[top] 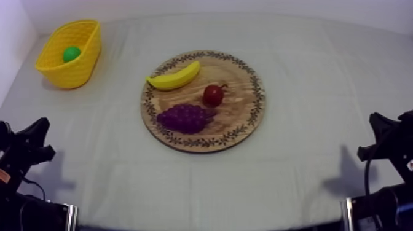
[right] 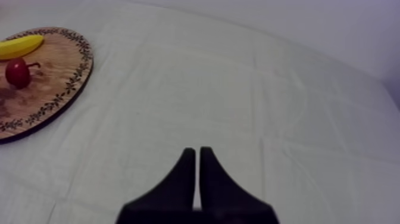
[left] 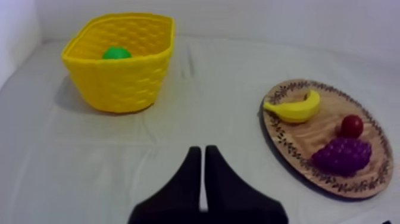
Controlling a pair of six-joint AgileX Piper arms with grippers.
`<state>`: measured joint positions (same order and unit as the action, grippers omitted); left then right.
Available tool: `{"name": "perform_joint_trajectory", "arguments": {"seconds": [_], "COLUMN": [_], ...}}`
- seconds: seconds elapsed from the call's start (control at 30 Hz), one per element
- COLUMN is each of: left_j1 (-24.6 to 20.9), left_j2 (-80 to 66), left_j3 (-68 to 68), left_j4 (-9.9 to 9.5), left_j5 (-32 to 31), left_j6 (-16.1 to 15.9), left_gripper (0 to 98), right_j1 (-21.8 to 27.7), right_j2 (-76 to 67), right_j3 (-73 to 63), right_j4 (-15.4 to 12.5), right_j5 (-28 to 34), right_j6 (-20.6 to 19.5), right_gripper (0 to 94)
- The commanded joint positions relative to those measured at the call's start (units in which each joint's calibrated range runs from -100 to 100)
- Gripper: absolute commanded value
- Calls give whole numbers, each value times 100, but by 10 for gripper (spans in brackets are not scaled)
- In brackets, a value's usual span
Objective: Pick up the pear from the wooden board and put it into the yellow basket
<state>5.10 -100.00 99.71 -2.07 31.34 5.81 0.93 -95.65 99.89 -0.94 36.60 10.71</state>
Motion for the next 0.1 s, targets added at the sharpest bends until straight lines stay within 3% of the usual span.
{"name": "perform_joint_trajectory", "arguments": {"seconds": [0.0, 0.07], "left_j1": [1, 1], "left_j2": [0, 0], "left_j3": [5, 6], "left_j4": [-5, -7], "left_j5": [0, -2], "left_j6": [410, 399], "left_gripper": [0, 0], "right_j1": [-1, -1], "right_j2": [-2, -2], "right_j3": [0, 0], "right_j4": [-1, -1], "right_j5": [1, 1], "right_j6": [-3, -2], "right_gripper": [4, 4]}}
